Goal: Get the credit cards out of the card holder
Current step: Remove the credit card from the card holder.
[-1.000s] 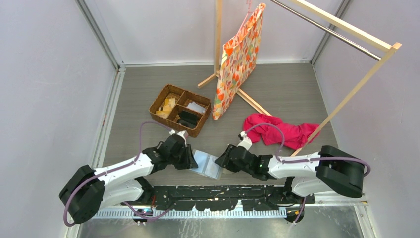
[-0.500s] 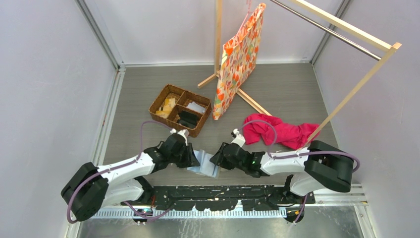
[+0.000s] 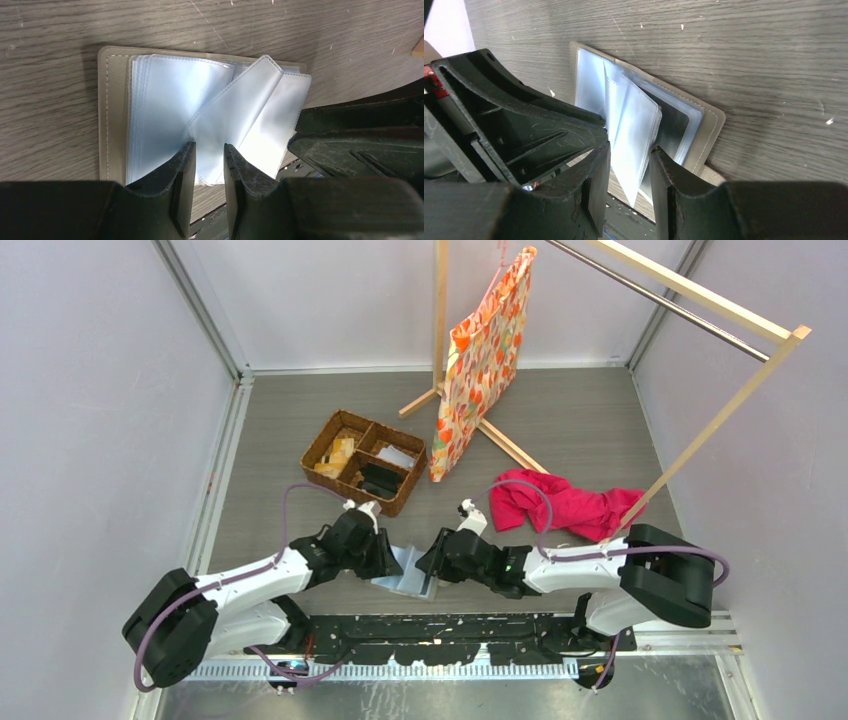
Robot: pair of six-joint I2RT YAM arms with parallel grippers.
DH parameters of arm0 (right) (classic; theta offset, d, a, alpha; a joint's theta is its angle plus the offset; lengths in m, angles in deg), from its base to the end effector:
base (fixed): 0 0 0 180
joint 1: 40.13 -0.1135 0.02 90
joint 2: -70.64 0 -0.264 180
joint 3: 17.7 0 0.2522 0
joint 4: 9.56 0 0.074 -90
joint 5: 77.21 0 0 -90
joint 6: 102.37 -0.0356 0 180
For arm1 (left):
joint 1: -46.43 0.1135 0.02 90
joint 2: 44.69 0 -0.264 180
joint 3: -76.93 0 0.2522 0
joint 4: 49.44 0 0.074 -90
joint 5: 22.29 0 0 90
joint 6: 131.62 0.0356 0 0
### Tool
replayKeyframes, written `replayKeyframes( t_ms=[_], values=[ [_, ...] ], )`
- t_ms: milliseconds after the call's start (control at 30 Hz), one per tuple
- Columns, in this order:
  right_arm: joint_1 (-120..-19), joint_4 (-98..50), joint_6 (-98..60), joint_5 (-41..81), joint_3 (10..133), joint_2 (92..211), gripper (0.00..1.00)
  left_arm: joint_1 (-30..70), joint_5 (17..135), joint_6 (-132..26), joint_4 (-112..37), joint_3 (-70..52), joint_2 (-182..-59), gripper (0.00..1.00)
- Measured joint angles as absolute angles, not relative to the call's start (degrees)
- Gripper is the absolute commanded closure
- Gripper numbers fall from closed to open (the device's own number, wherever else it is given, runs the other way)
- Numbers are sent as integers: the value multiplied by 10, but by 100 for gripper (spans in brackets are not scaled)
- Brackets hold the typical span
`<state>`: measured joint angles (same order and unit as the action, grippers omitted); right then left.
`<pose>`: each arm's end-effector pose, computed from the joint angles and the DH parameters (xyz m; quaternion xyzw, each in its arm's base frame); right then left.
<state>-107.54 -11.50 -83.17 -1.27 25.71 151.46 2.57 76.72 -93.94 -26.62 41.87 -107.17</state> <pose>0.1087 0.2387 0.1521 0.0789 0.8952 0.3572 0.2548 0.1344 -0.1368 0.1476 -0.0425 0.9369 -0.3016 0.1715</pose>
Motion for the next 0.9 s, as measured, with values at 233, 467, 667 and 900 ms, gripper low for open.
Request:
replayKeyframes(
  t_ms=[233, 467, 667, 900],
  values=[
    [-1079, -122, -826, -10, 268, 1504, 61, 26, 756, -936, -219, 418, -1039, 71],
    [-1079, -115, -819, 2, 293, 1526, 61, 26, 728, -930, -129, 394, -956, 70],
    [-1079, -136, -828, -10, 294, 1531, 60, 26, 717, -922, -106, 382, -946, 70],
    [-1079, -183, -854, -44, 286, 1514, 59, 26, 719, -921, -121, 382, -992, 70]
  ],
)
